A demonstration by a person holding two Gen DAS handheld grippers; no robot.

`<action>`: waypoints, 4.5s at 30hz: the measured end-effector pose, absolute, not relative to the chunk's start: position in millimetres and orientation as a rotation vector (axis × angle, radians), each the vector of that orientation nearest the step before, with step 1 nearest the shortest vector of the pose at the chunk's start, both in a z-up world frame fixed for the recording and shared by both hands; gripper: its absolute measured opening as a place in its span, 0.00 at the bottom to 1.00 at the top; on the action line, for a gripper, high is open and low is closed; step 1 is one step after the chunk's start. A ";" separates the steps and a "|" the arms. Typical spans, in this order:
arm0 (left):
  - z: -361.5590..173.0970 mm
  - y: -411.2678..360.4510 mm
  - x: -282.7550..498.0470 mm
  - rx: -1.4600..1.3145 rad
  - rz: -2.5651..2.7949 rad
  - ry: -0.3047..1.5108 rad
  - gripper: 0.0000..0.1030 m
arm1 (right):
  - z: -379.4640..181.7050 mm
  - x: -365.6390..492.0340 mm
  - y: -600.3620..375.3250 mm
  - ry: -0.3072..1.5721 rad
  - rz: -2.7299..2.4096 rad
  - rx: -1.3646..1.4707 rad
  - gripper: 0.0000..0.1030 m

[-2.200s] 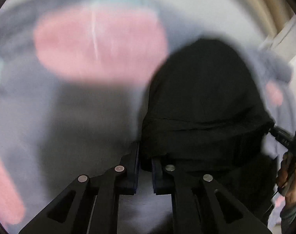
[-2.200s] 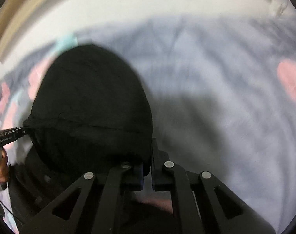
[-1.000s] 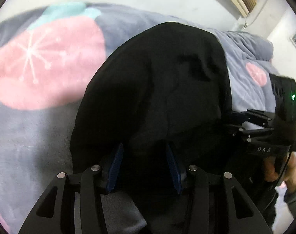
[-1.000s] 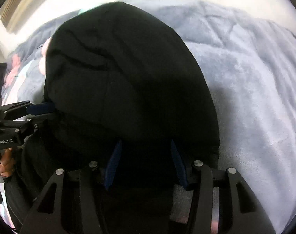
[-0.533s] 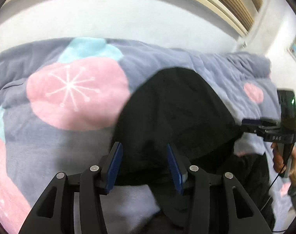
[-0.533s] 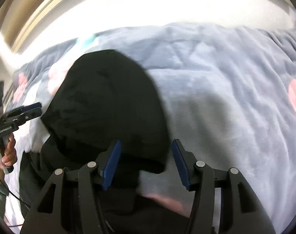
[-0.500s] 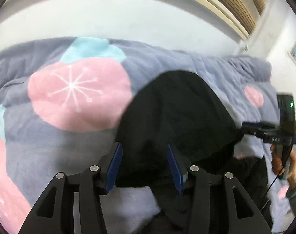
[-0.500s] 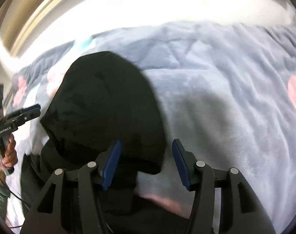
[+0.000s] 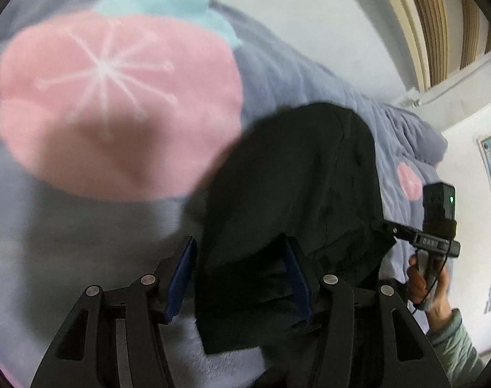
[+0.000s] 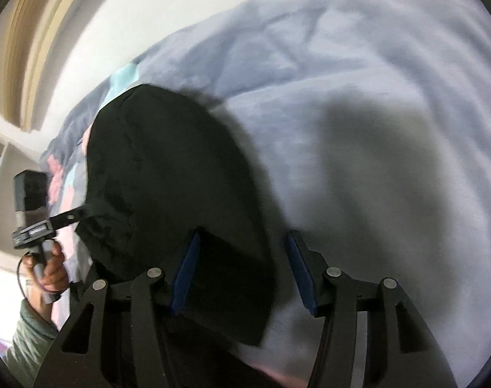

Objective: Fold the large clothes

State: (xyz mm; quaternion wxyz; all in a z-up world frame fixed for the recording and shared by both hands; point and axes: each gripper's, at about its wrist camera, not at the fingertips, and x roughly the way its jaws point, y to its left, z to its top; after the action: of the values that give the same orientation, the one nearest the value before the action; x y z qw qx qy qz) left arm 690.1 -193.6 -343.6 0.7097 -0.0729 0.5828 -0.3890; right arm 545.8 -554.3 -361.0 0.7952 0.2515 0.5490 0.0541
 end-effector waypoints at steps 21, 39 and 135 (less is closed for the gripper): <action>-174.8 -151.2 450.8 0.259 -0.943 0.740 0.14 | -190.8 340.0 -413.3 0.759 0.034 0.069 0.14; -231.3 -54.8 317.1 0.286 -0.735 1.031 0.20 | -216.3 201.4 -402.1 0.984 -0.140 0.212 0.48; -314.6 -176.2 309.8 0.430 -0.755 1.045 0.59 | -368.3 263.0 -332.2 1.272 -0.167 0.290 0.50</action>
State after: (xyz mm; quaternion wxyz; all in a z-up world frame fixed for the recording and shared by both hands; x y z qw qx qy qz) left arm 309.8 -176.2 -314.6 0.7778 0.1989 0.4832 -0.3493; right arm 263.0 -332.2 -368.3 0.7916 0.1347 0.5910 -0.0776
